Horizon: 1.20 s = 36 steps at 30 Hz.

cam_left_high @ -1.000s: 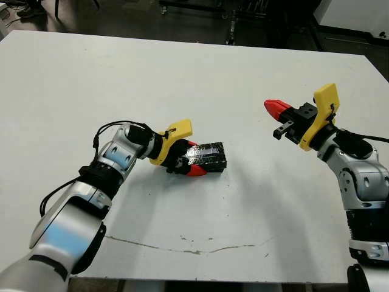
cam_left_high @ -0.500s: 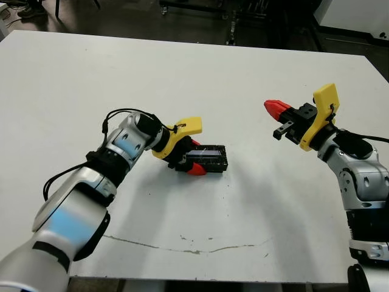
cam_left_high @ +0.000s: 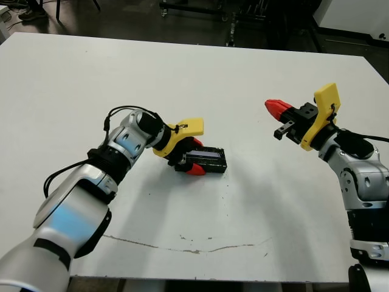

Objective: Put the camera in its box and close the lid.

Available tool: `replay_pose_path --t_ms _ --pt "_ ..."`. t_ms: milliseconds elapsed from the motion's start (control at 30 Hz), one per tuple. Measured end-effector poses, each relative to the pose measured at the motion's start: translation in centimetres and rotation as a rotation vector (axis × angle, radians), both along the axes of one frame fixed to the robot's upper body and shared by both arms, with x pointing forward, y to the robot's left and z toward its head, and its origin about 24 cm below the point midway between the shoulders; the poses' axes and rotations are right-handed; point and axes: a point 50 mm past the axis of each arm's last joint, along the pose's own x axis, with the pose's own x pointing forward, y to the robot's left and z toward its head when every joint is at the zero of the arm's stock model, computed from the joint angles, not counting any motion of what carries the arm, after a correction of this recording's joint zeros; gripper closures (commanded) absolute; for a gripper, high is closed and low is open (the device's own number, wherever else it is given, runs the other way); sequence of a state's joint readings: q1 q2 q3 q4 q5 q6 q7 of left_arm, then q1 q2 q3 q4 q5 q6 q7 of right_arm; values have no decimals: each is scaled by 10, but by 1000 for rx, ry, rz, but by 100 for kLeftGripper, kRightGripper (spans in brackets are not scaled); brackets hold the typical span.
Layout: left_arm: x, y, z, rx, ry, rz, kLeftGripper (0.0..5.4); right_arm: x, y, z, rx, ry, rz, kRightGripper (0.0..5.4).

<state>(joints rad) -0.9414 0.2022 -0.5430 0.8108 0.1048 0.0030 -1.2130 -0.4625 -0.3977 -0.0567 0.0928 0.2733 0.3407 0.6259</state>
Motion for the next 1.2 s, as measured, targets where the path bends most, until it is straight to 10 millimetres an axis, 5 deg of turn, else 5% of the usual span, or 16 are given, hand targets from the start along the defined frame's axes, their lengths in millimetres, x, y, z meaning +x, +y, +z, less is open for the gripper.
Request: replay_pose_path --t_ms 267,800,1200 --pt "1 2 1 -1 -45 -7 1 0 0 0 3 8 9 540" --pt "-1 13 3 -22 -99 -66 1 -1 0 0 3 8 5 540" --pt "-16 80 5 13 -2 51 1 -1 -1 -1 3 14 8 540"
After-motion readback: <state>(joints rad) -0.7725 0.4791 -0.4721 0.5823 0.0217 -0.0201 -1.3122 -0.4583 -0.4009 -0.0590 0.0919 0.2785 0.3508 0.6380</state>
